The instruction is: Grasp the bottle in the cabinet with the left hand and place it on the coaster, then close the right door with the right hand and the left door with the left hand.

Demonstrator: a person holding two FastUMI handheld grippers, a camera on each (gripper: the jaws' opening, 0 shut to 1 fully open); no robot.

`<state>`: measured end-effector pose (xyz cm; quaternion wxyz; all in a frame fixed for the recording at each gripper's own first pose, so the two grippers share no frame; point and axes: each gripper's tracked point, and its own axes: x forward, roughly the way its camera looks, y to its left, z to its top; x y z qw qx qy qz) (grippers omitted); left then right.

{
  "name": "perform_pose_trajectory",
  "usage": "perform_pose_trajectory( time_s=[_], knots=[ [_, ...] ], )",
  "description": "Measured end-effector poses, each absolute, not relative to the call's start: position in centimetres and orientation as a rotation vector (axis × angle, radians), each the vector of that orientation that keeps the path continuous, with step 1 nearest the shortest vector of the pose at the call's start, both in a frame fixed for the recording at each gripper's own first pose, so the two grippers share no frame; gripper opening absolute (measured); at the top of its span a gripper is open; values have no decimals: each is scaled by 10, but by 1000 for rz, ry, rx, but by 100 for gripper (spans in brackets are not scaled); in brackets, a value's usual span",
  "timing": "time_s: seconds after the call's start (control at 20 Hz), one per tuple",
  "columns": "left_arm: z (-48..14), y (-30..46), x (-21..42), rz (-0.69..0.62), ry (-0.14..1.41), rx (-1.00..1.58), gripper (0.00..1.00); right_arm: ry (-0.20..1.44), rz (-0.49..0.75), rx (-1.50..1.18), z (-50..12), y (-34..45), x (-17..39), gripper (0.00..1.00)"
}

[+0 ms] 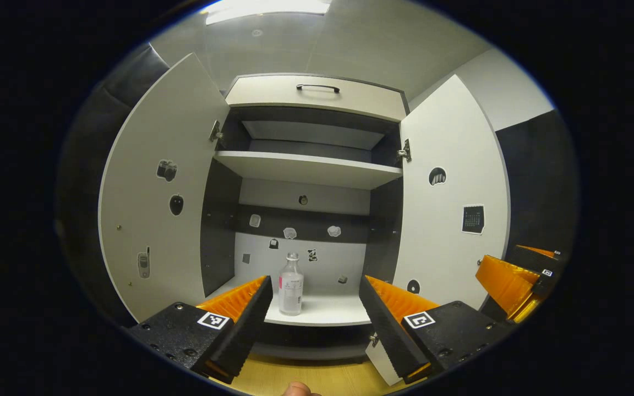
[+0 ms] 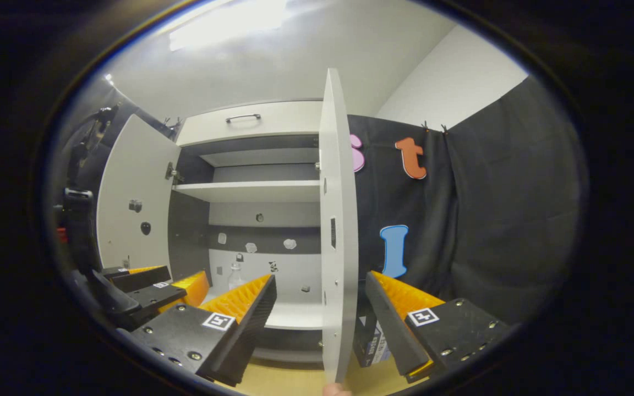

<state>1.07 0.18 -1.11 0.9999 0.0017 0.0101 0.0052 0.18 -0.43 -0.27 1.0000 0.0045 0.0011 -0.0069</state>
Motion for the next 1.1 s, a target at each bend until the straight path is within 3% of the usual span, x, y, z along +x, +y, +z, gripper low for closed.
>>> perform_pose_trajectory(
  time_s=[0.4, 1.1],
  knots=[
    [-33, 31, 71, 62, 46, 50, 99, -11, -74, -2, 2, -28, -8, 98],
    [-116, 70, 236, 127, 165, 111, 99, 26, -340, -97, -10, -122, -5, 98]
  ],
)
